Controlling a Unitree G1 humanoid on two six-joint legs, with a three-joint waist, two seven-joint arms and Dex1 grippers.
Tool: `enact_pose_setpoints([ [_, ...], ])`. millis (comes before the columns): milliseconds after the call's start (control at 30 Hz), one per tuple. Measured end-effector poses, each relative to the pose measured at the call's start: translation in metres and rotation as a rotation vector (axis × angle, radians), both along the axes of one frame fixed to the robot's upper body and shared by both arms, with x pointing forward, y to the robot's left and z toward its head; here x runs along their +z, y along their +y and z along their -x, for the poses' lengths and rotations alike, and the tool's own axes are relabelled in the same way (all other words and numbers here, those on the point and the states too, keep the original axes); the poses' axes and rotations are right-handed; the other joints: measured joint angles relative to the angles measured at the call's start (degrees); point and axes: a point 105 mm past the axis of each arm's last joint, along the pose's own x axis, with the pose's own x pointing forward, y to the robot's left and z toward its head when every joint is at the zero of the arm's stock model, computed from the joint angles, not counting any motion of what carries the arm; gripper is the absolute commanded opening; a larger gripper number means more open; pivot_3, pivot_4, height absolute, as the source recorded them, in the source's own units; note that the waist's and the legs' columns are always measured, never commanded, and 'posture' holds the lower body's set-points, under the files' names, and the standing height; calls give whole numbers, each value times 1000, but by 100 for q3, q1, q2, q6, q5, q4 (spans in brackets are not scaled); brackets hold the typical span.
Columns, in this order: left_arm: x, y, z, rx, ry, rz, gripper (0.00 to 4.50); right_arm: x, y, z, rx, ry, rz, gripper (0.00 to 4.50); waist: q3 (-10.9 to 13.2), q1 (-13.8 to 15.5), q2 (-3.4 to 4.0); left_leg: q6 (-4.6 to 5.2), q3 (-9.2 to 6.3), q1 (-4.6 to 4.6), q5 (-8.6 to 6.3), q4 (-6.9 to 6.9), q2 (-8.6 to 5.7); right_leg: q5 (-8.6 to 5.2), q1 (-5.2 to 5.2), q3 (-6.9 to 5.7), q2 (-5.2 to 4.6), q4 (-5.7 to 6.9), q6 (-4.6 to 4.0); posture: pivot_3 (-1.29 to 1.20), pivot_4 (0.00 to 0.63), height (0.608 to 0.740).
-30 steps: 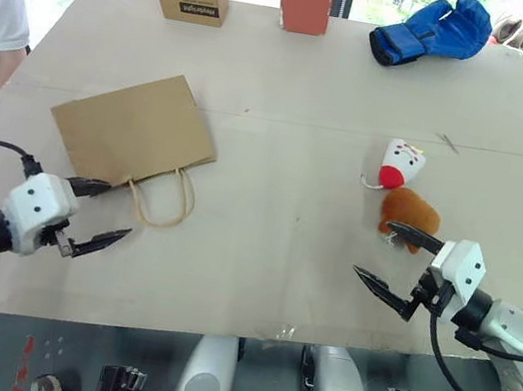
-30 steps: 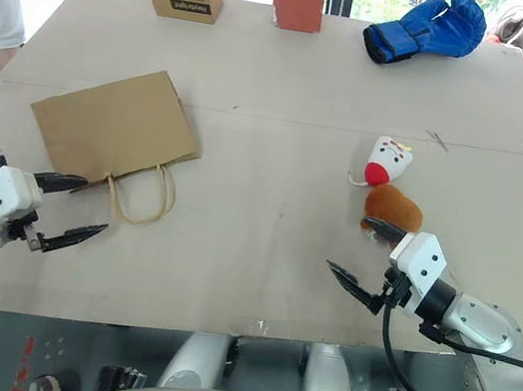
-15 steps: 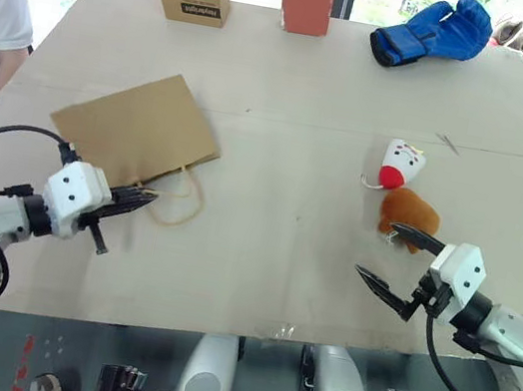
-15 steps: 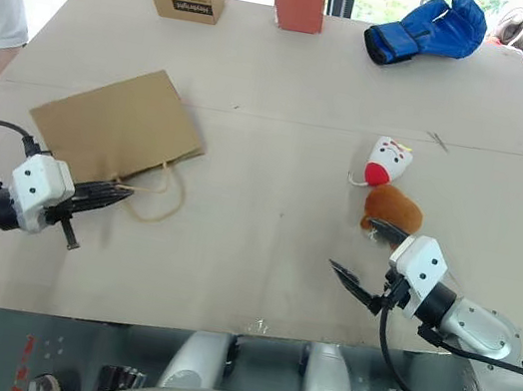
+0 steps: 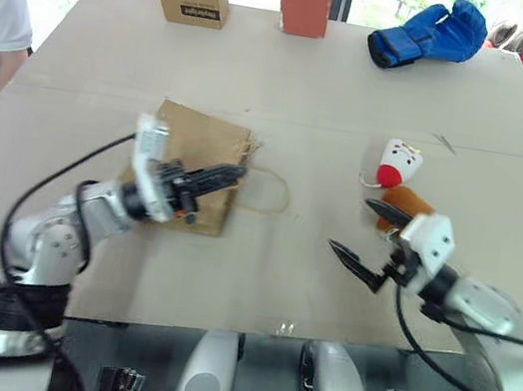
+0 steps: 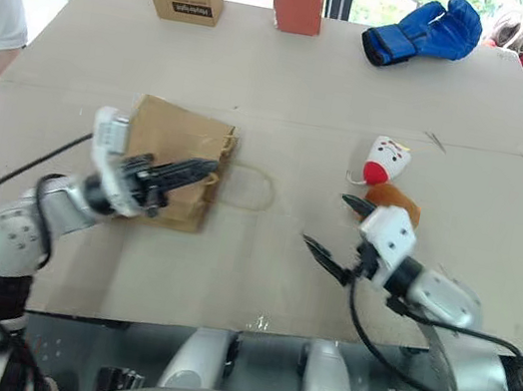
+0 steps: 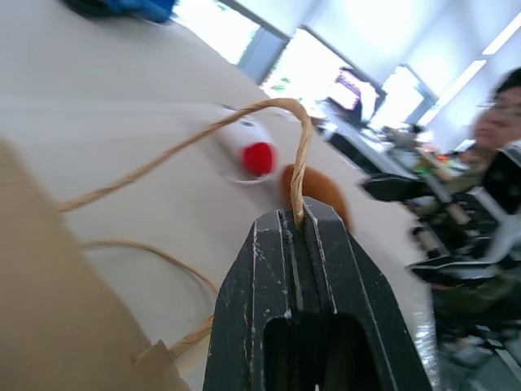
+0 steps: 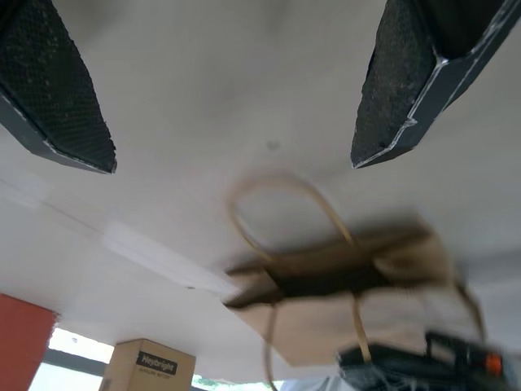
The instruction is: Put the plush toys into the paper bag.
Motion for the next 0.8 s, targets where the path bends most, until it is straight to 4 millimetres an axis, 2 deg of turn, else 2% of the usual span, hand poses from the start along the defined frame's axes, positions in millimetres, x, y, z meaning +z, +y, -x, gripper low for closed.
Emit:
enact_pose_setpoints([
  [133,7,-8,0,-36,18,58,0,2,39,-20,39,62,-46,2253,1,-13,2,0,-7,-2,0,-4,27,5,-5,1,32,2,-4,0,150,740],
  [167,8,-9,1,-43,18,63,0,3,44,-21,52,63,-49,1692,2,-7,3,0,-7,-2,0,-5,30,6,-6,-1,35,2,-2,0,150,740],
  [200,12,-10,2,-60,17,79,0,1,60,-25,89,80,-51,1521,1,-3,2,0,-9,-1,0,-7,32,7,-5,-2,38,2,0,0,150,740],
  [233,13,-10,2,-63,17,81,0,0,62,-25,92,83,-51,1027,2,6,3,0,-9,-3,0,-7,33,7,-6,-2,39,1,0,0,150,740],
  [267,16,-11,3,-78,14,86,0,-4,72,-27,122,95,-46,685,2,14,4,0,-8,-1,0,-6,32,7,-5,-1,38,1,0,0,150,740],
  [300,20,-13,4,-98,2,80,0,-12,84,-33,158,117,-23,109,2,7,3,-1,-6,-3,0,-5,32,6,-5,1,40,-2,-3,0,150,740],
  [333,22,-14,4,-107,-7,80,0,-17,86,-36,161,131,-14,109,3,11,4,-1,-5,-4,0,-3,32,5,-5,1,40,-2,-5,0,150,740],
  [433,28,-17,6,-142,-43,54,0,-29,111,-43,243,182,-34,109,2,5,4,-1,-3,-3,0,-3,32,7,-4,6,41,-2,-4,0,150,740],
  [600,30,-24,3,-144,-87,34,0,-40,144,-45,339,217,-53,109,3,3,4,-1,-8,-3,0,-6,33,14,-5,4,45,0,5,0,150,740],
  [667,38,-23,-3,-101,-133,24,0,-54,154,-47,351,242,-32,109,3,5,4,-2,-9,-3,0,-6,34,14,-5,3,46,0,5,0,150,740],
  [800,62,-8,-24,76,-247,14,0,-57,166,-51,338,197,-15,109,2,-9,3,-2,-8,1,0,-7,34,14,-4,4,46,2,6,0,150,740],
])
